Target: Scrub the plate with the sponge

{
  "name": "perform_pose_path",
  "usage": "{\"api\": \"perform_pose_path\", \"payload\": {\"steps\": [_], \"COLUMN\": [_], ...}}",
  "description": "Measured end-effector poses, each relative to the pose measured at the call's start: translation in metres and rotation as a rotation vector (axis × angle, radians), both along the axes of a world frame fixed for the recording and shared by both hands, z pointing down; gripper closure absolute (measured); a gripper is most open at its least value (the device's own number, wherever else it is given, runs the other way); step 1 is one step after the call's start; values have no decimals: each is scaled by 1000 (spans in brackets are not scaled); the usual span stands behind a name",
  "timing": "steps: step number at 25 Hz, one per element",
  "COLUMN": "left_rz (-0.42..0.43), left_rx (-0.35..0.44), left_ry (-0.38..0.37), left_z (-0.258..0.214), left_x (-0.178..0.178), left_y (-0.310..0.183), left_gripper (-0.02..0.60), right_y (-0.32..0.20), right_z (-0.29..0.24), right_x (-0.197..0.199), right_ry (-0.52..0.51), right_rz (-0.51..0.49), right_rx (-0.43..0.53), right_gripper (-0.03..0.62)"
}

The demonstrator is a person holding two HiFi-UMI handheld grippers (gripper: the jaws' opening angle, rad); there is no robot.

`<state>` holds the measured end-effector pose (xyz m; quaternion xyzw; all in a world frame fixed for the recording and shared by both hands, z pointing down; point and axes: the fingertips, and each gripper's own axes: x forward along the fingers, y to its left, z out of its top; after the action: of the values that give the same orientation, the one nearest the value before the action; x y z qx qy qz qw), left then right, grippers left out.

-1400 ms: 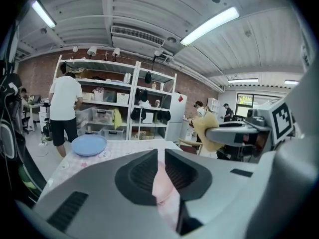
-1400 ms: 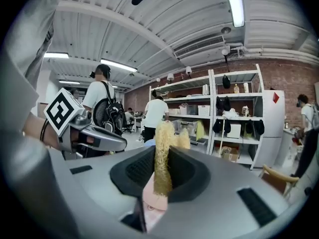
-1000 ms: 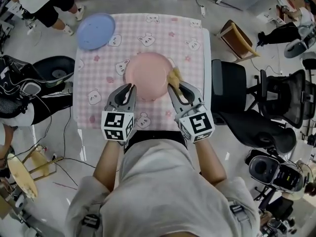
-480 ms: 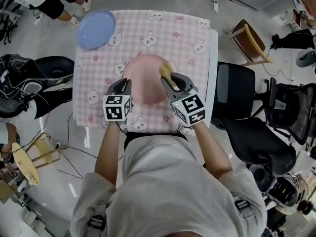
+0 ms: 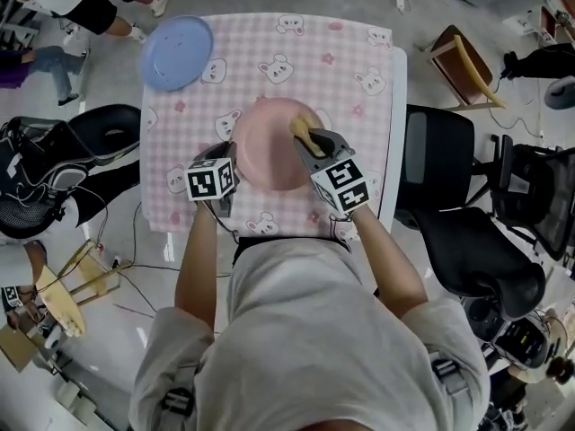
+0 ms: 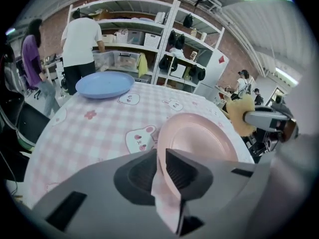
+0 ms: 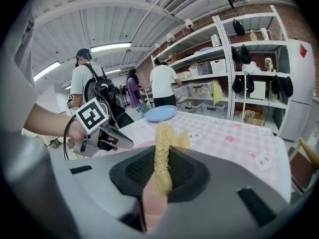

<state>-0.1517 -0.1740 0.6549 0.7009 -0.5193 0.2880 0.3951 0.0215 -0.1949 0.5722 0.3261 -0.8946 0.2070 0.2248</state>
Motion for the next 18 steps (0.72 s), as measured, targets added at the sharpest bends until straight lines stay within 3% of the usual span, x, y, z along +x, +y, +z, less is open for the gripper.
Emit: {"api": "perform_pose_path", "payload": {"steps": [5, 11, 18], "left_rz": [2, 38, 62], "left_rx": [-73, -122, -176], "left_ry": [86, 132, 206], "left_z": [21, 22, 40], "left_x": [1, 4, 12], "left_y": [-2, -1, -8], "left_gripper": [498, 489, 533], "right_y": [-2, 6, 0], "right_z": [7, -1, 14], "right_x": [-6, -11, -10], "right_ry": [15, 35, 68], "right_rz": [37, 71, 104], "right_rx": [-22, -32, -60], "right_gripper": [528, 528, 528]}}
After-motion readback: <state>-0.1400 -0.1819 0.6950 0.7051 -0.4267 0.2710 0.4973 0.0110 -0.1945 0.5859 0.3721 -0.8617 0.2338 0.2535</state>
